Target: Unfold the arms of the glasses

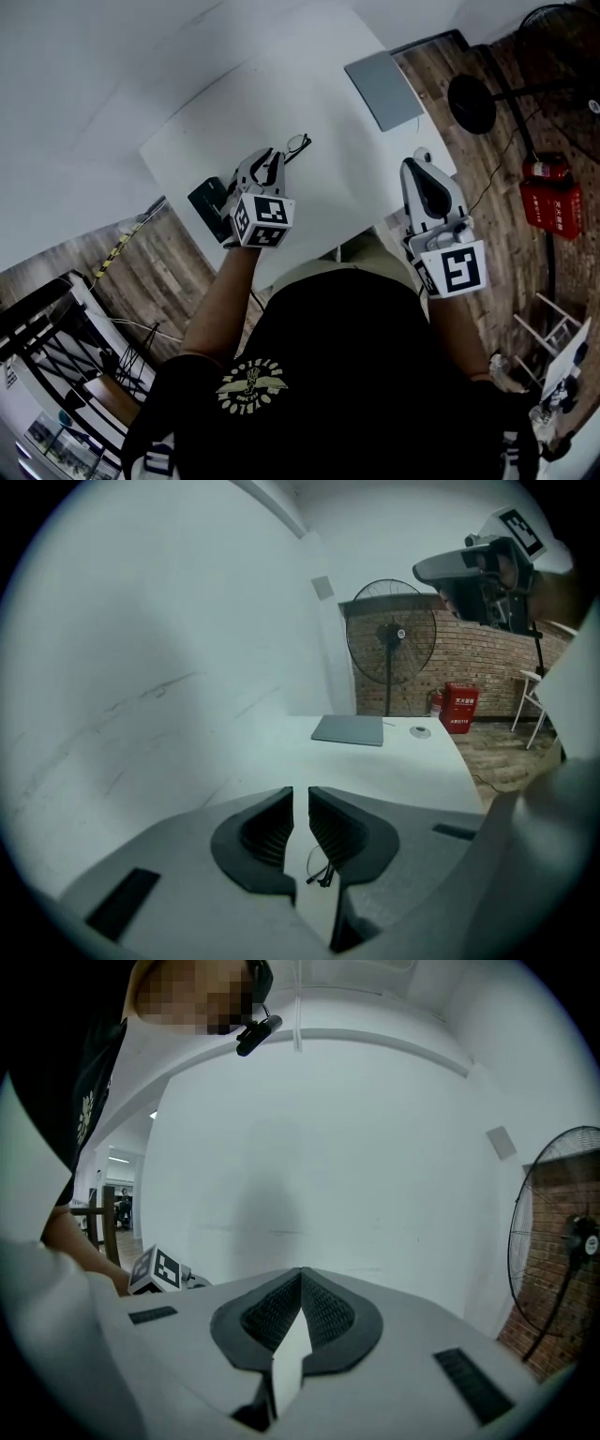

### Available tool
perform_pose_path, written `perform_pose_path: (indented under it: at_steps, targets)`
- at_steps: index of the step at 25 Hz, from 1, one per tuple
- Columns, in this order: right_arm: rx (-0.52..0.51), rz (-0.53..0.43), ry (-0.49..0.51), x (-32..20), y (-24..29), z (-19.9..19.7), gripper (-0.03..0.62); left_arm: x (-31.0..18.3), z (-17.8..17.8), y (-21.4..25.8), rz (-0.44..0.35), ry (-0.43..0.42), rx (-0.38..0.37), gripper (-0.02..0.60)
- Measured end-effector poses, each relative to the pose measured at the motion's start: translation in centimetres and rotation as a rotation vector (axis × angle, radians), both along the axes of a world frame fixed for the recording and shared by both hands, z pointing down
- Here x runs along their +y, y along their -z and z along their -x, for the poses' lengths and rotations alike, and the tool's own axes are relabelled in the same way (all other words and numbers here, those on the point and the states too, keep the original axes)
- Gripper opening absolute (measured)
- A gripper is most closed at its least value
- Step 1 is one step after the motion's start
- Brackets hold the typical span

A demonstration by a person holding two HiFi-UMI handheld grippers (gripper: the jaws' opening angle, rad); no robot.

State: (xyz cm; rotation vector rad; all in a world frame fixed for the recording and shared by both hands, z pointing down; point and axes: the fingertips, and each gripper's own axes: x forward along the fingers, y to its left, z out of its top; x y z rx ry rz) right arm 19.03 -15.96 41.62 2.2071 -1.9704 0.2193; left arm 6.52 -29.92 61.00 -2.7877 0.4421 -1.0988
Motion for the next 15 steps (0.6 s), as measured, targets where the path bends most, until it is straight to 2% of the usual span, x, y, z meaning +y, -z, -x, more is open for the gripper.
perform_pose_path:
  at_steps: [6,15]
  targets:
    - [-0.011,-0.027,-0.018,1.0,-0.1,-0.4,0.002,0.6,-0.3,-4.1,0.028,-0.035,-0.123,0.069]
    - [-0.036,0.026,-0.030,2.1,-2.2,-0.8,0.000,1.0,-0.2,-8.9,0.032,-0.073,-0.277,0.095]
